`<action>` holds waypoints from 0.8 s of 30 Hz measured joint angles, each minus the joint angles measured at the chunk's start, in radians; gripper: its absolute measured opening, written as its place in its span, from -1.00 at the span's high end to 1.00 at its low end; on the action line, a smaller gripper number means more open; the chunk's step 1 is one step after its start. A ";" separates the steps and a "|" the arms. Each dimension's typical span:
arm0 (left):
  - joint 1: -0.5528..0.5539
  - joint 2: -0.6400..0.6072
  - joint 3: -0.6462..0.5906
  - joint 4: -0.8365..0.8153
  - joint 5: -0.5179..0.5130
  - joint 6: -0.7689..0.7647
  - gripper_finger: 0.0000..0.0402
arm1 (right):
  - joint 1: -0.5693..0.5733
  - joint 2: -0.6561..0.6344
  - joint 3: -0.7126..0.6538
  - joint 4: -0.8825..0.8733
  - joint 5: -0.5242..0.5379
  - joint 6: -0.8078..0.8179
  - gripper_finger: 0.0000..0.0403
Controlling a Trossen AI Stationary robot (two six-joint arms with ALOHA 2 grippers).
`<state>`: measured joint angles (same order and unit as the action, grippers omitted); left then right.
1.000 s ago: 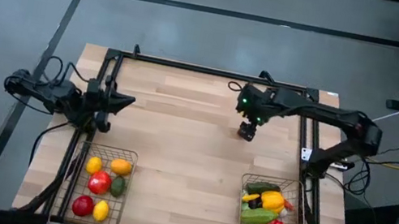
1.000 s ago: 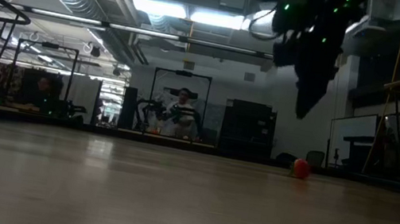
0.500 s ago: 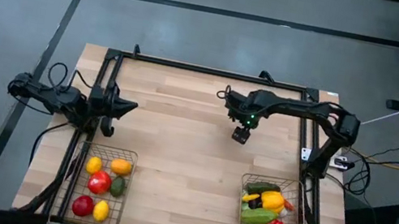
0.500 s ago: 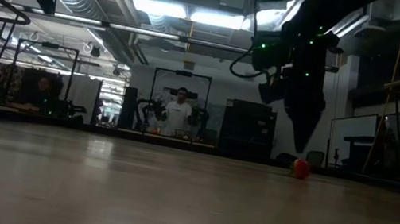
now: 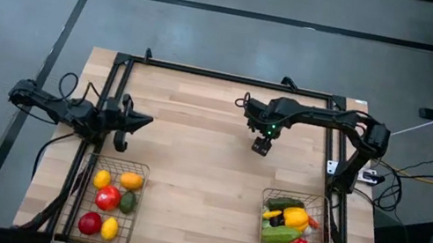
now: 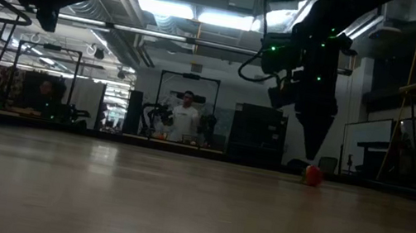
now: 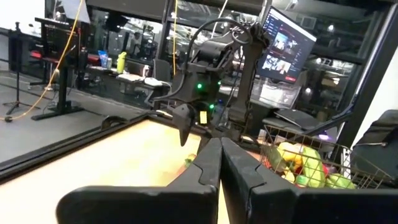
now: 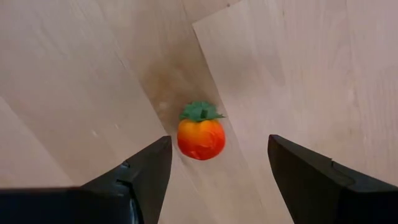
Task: Sort produce into baskets
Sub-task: Put the red persimmon into the left wire basket
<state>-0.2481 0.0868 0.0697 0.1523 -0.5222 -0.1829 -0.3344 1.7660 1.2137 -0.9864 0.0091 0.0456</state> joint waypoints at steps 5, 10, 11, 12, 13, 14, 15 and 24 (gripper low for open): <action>0.000 0.000 -0.015 0.013 0.000 0.000 0.99 | 0.000 0.000 0.000 -0.001 0.026 0.000 -0.31; 0.000 0.000 -0.015 0.017 0.001 0.008 0.98 | 0.001 0.039 0.001 -0.012 0.025 0.007 -0.31; 0.000 0.000 -0.015 0.017 0.001 0.013 0.98 | 0.001 0.050 0.001 -0.010 0.025 0.010 -0.31; 0.000 0.000 -0.015 0.016 0.001 0.019 0.98 | 0.001 0.062 0.001 -0.010 0.025 0.011 -0.31; 0.000 0.000 -0.015 0.017 0.001 0.026 0.99 | 0.001 0.072 0.001 -0.009 0.025 0.011 -0.31; 0.000 0.000 -0.015 0.016 0.001 0.031 0.99 | 0.001 0.082 0.001 -0.007 0.025 0.010 -0.31; 0.000 0.000 -0.015 0.016 0.001 0.032 0.99 | 0.001 0.090 0.001 -0.006 0.025 0.009 -0.31; 0.000 0.000 -0.015 0.013 0.001 0.051 0.98 | 0.000 0.131 0.001 -0.003 0.027 -0.005 -0.31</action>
<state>-0.2481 0.0872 0.0544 0.1650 -0.5213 -0.1315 -0.3340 1.8973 1.2144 -0.9891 0.0362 0.0408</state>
